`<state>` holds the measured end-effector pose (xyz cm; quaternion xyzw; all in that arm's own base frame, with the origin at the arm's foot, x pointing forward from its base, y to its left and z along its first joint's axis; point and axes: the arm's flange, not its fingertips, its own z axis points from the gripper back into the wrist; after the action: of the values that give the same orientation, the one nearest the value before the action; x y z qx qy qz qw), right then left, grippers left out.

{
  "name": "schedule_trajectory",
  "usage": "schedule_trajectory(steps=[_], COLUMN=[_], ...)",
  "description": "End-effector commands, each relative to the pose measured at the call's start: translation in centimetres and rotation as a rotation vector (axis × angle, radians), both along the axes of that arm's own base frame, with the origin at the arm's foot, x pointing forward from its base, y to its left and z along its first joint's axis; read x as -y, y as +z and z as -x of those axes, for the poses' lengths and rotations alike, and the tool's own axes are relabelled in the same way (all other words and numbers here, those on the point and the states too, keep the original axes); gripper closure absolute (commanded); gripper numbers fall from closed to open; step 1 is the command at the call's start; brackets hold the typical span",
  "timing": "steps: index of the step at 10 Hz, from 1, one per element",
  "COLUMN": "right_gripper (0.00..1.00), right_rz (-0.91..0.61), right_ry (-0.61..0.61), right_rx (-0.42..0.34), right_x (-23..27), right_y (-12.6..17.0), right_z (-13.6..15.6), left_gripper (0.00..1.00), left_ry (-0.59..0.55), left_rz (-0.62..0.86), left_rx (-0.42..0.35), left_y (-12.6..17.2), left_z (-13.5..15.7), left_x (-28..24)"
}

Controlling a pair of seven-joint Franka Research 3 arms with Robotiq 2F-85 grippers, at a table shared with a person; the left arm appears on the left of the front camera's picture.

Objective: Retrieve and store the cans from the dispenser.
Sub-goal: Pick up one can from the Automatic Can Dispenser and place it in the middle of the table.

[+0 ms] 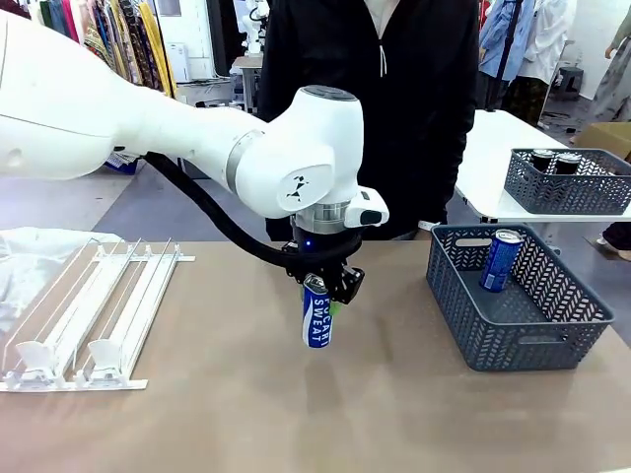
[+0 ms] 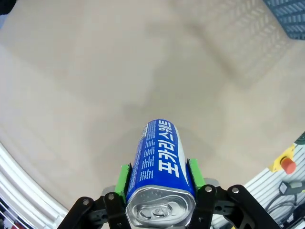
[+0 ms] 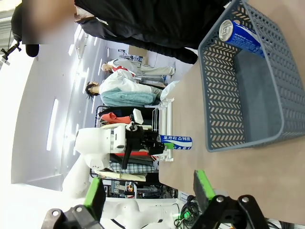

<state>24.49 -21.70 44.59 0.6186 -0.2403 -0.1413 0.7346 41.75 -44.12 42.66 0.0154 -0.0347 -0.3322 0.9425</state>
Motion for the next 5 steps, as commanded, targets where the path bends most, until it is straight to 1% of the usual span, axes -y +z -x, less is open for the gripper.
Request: schedule_trajectory(steps=[1,2,3,4,5], right_gripper=[0.0,0.0,0.0,0.0,0.0], right_rz=[0.002,0.002,0.002,0.002,0.002], right_ry=[0.003,0.003,0.003,0.003,0.003], right_rx=[0.029,0.029,0.029,0.029,0.029], right_x=[0.1,0.1,0.1,0.1,0.1], right_y=[0.1,0.1,0.1,0.1,0.1], right_z=[0.0,0.0,0.0,0.0,0.0], left_gripper=[1.0,1.0,1.0,1.0,1.0], left_ry=[0.011,0.014,0.023,0.004,0.004], left_rz=[-0.003,-0.004,-0.029,-0.009,-0.009], left_rx=[-0.014,-0.028,-0.076,-0.009,-0.009], left_y=[0.6,0.5,1.1,-0.1,-0.1], left_z=[-0.3,-0.3,-0.2,0.0,0.0], left_x=[-0.2,-0.3,-0.3,-0.1,-0.1])
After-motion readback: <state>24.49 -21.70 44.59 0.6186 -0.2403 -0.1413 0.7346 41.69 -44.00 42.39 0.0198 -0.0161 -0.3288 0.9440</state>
